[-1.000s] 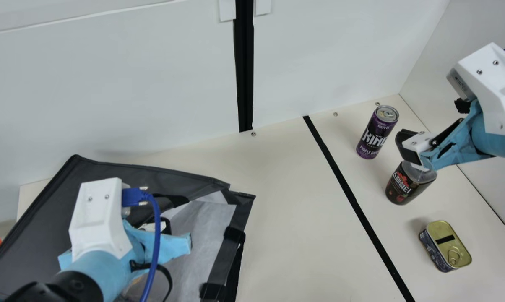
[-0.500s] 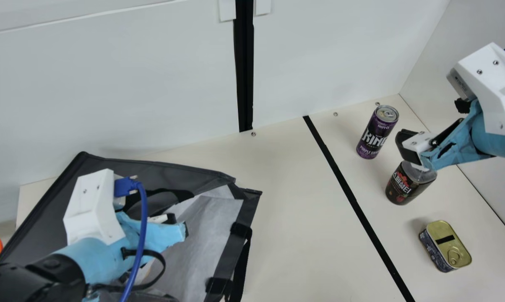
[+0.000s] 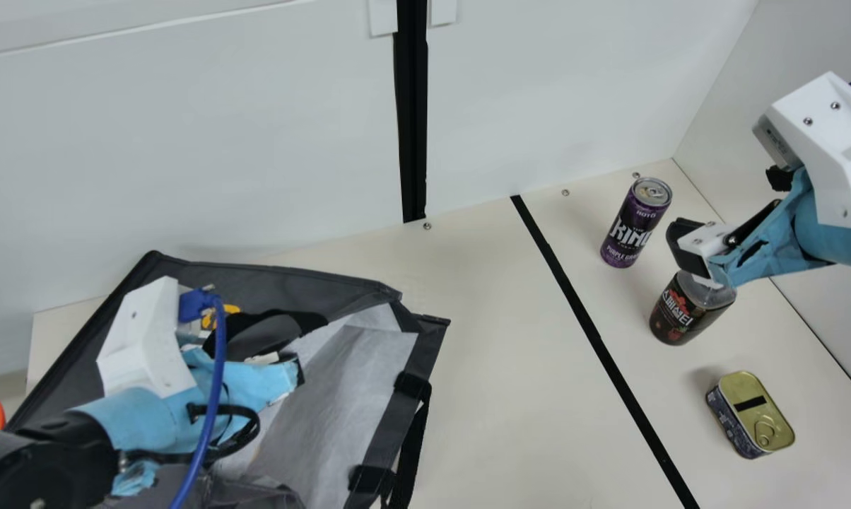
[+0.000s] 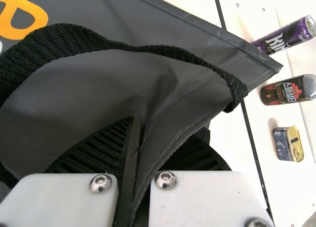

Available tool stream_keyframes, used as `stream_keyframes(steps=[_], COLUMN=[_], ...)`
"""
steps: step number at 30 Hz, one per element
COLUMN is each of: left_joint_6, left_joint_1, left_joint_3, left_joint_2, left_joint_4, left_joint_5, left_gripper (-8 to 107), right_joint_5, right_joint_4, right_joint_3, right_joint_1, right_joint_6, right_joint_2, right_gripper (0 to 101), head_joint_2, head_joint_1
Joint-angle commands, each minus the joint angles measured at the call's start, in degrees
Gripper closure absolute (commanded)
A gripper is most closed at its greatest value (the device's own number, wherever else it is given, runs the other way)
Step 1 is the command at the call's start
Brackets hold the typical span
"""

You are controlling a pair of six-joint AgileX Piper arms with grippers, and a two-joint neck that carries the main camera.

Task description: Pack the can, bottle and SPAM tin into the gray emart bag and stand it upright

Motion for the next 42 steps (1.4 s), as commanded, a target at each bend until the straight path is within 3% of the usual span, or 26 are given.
stream_keyframes(steps=[1,14,42], left_joint_6=[1.0,6.1,8.7], left_joint_1=[0.6,4.6,7.9], left_joint_3=[0.1,-1.8,-5.1], left_joint_2=[0.2,2.1,5.1], left_joint_4=[-1.4,-6.5,-8.0], left_joint_5=[0.0,0.6,1.1], left_gripper=[107,107,107], right_joint_5=[0.0,0.0,0.0], right_joint_4=[0.0,0.0,0.0], right_joint_3=[0.0,0.0,0.0], right_joint_1=[0.0,0.0,0.0], right_joint_6=[0.0,0.0,0.0], right_joint_2=[0.0,0.0,0.0], right_gripper=[6,6,6], head_joint_2=[-0.1,-0.1,-0.1], head_joint_1=[-1.3,-1.3,-1.3])
